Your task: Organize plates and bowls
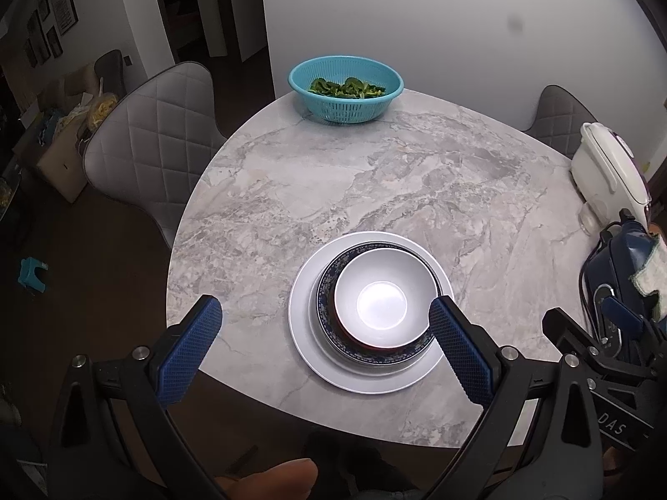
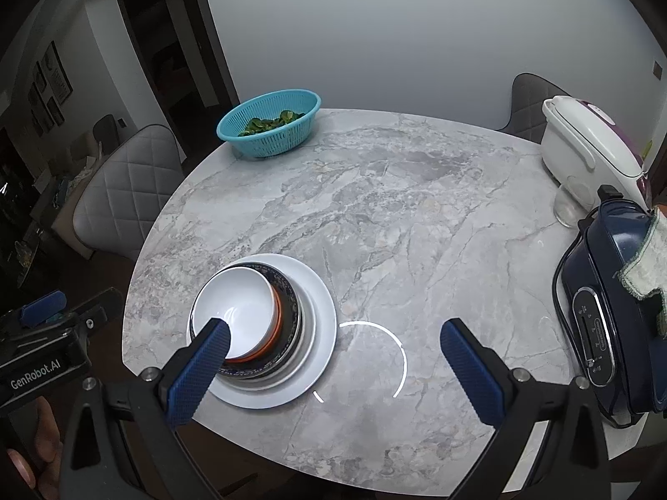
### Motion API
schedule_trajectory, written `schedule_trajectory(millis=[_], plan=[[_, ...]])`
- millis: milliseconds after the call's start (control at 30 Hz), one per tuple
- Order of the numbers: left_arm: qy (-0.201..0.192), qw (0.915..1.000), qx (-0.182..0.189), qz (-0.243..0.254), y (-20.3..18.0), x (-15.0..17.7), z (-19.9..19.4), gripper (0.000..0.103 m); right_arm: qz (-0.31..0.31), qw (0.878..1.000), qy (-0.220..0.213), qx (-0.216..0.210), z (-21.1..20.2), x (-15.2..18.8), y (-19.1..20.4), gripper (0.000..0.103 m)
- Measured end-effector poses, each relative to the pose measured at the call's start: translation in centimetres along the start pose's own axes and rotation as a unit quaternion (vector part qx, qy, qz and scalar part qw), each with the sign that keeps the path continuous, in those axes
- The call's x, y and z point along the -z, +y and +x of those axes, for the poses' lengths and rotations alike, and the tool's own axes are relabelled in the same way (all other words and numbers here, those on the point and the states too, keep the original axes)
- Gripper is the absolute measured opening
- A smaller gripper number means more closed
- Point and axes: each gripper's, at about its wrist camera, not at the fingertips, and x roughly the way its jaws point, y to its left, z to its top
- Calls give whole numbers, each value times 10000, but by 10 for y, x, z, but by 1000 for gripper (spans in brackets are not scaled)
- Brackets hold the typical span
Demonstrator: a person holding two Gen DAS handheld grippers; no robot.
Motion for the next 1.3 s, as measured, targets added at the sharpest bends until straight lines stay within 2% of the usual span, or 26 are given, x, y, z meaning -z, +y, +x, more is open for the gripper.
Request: schedule_trajectory(millis=[1300], plan=[[34,9999,-111,-16,-1,-3,8,100,-92,9999,127,57,7,-3,2,103]])
